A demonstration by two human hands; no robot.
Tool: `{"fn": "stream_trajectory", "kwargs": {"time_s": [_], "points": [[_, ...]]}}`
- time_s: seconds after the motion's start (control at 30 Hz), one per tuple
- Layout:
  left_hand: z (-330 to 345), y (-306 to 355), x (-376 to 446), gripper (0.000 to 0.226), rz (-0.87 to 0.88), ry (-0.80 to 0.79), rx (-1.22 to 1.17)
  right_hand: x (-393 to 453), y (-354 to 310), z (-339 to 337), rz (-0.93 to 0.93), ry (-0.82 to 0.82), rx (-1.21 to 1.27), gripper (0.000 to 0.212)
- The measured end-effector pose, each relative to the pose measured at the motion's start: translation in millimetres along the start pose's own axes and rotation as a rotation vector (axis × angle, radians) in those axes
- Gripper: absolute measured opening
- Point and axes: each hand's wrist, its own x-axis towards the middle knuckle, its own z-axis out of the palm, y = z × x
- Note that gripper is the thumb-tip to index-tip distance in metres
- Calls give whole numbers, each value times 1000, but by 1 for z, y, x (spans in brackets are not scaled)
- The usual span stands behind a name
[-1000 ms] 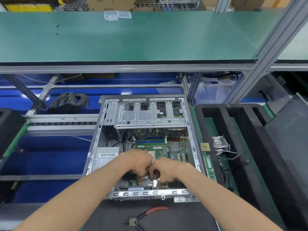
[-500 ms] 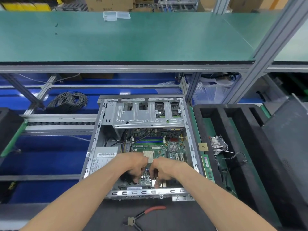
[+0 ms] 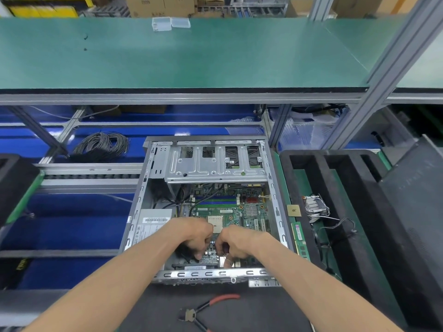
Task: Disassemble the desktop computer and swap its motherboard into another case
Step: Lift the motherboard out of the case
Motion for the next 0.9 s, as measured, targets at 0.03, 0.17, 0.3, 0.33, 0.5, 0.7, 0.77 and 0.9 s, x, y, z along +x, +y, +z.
{"fn": "stream_trajectory", "kwargs": {"time_s": [0.03,0.17,0.3,0.33,0.5,0.7,0.77,0.9], "points": [[0,0,0,26,-1,4,1,0,0,0,1,-6,-3,29],[2,1,0,26,-12,8,18,0,-1,-1,4,-22,-2,30],[1,-2,2,23,-18,-25,-6,-2,-1,-1,3,-25,23,29],[1,-2,3,22,-18,-28,-8,-3,-1,-1,2,-24,30,29],[1,-2,5,9,-18,-40,-21,-4,-1,-2,-13,-20,32,30],[-1,2,1,17,-21,-11,-11,1,0,-1,-23,-15,-8,31],[1,6,-1,24,-34,18,11,2,1,-1,-20,-17,-12,30],[0,7,-3,14,-38,-15,-10,0,0,-1,-16,-15,-23,29]]}}
